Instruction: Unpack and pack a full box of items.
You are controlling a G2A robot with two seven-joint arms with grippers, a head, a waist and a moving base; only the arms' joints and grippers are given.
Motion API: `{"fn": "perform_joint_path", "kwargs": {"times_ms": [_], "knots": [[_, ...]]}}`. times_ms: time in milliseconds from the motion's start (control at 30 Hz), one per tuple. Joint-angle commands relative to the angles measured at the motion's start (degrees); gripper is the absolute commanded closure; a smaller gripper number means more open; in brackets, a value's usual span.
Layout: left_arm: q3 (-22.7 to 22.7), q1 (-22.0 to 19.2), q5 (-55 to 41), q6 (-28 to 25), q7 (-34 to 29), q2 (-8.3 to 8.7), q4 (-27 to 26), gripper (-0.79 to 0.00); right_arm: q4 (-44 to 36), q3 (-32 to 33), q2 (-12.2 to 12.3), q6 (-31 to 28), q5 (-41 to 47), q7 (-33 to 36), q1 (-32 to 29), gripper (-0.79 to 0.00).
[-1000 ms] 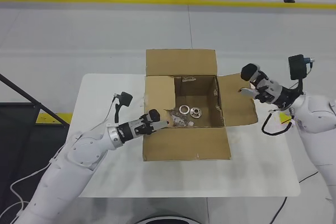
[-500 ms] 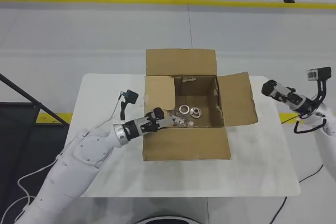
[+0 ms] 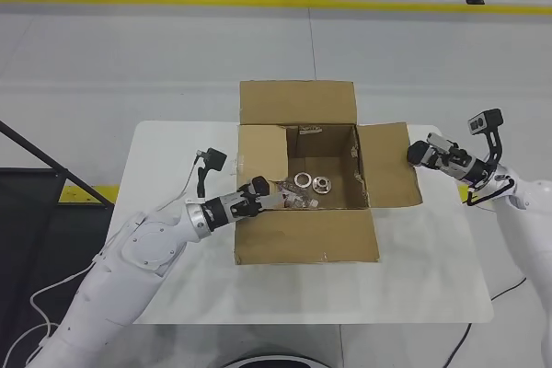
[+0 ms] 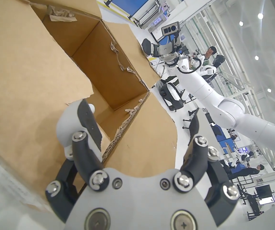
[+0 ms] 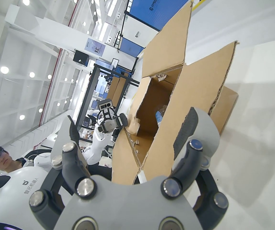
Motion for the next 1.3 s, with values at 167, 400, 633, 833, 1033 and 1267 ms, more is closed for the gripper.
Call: {"fn": "perform_joint_path", "kwargs": {"times_ms": [167, 400, 633, 833, 1033, 1267], "knots": [[-0.77, 0.69, 0.01, -0.06, -0.26, -0.02, -0.39, -0.785, 2.59, 0.89, 0.17, -2.17, -0.57, -2.17, 0.50, -0.785], [-0.86, 0.60, 0.12, -0.17, -0.69, -0.19, -0.50, -0.785, 2.72, -0.54, -0.55, 1.36, -0.16, 1.36, 0.46, -0.785], [-0.85, 0.38, 0.26, -0.08, -1.16, -0.36, -0.26, -0.785, -0.94, -0.71, -1.41, 2.68, 2.76, 2.70, 0.78, -0.785], [-0.94, 0.37, 0.22, -0.10, -1.25, -0.44, -0.05, -0.785, -6.34, 1.09, -0.93, 2.60, 4.37, 2.63, -0.14, -0.785], [-0.94, 0.37, 0.22, -0.10, -1.25, -0.44, -0.05, -0.785, -6.34, 1.09, -0.93, 2.60, 4.37, 2.63, -0.14, -0.785], [-0.94, 0.37, 0.22, -0.10, -1.25, -0.44, -0.05, -0.785, -6.34, 1.09, -0.93, 2.60, 4.37, 2.63, -0.14, -0.785]]}}
